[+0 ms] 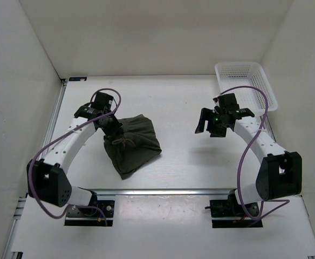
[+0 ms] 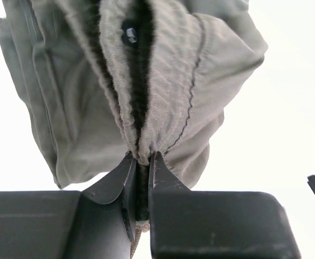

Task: Fold and stack the shorts
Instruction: Fold the shorts

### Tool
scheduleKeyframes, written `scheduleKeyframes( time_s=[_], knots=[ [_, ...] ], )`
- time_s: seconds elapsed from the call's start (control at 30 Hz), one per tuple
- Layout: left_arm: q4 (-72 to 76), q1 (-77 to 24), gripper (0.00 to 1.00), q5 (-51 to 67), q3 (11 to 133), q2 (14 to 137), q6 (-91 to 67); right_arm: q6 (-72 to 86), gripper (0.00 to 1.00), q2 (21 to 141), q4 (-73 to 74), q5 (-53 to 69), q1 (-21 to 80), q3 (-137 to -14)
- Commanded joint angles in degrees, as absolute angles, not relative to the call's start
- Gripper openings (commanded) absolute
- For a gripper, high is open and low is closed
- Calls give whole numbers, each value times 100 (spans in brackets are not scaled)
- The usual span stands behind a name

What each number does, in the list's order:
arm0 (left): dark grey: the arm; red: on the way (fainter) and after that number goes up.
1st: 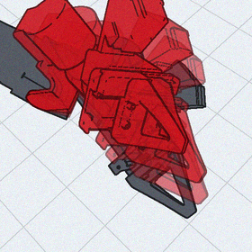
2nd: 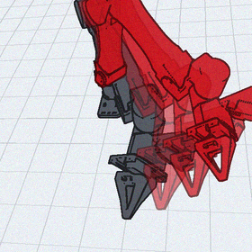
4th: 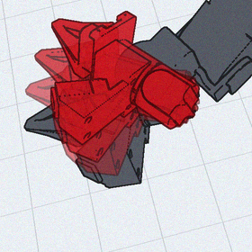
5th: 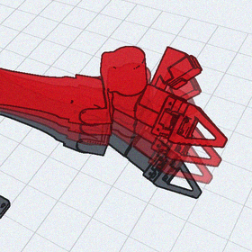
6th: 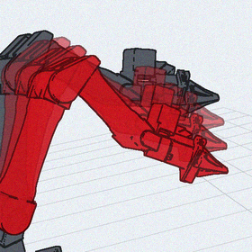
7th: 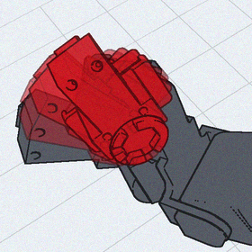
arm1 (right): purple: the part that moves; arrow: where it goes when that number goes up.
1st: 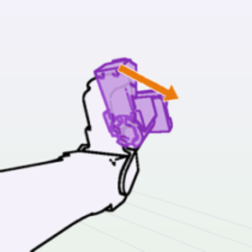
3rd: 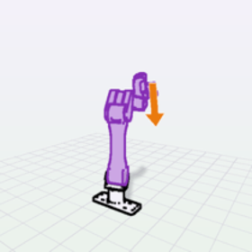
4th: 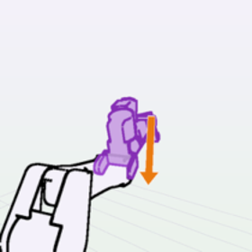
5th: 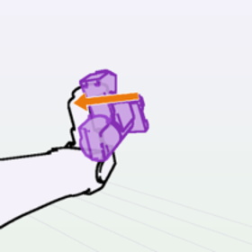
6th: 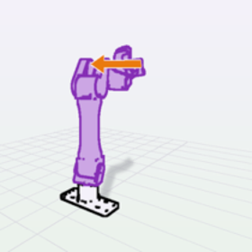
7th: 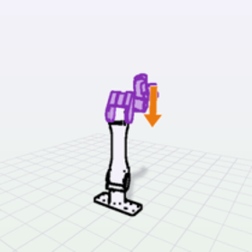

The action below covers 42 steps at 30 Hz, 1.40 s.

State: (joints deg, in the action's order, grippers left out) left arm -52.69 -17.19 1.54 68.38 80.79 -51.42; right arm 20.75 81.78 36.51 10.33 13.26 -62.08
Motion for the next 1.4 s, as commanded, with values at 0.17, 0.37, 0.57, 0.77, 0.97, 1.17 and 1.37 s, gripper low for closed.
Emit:
scheduleKeyframes(
  time_s=[0.17, 0.37, 0.57, 0.77, 0.97, 1.17, 1.37],
  knots=[
    [-5653, -2100, 11, 123, 6136, 7076, -5809, 2004, 84, 7980, 3727, 1107, 1345, -6416],
    [-5458, -2153, 96, 70, 5151, 6996, -5994, 2004, 84, 7920, 3727, 1160, 1345, -6416],
    [-5721, -2153, 100, -421, 5351, 6497, -6064, 1951, 84, 7919, 3727, 1213, 1704, -6547],
    [-5793, -2031, 86, -834, 5485, 6653, -5863, 2215, 69, 8768, 3341, 1213, 3494, -7285],
    [-5107, -1592, 55, -721, 5019, 7294, -5651, 2408, 35, 10253, 2962, 1449, 4507, -8181],
    [-4721, -1292, 16, -905, 4887, 8032, -5345, 2531, 18, 11855, 2830, 1898, 4764, -8919],
    [-4658, -1283, 10, -853, 5773, 9420, -4843, 3223, 9, 12296, 2664, 1539, 4615, -8703]
  ],
)
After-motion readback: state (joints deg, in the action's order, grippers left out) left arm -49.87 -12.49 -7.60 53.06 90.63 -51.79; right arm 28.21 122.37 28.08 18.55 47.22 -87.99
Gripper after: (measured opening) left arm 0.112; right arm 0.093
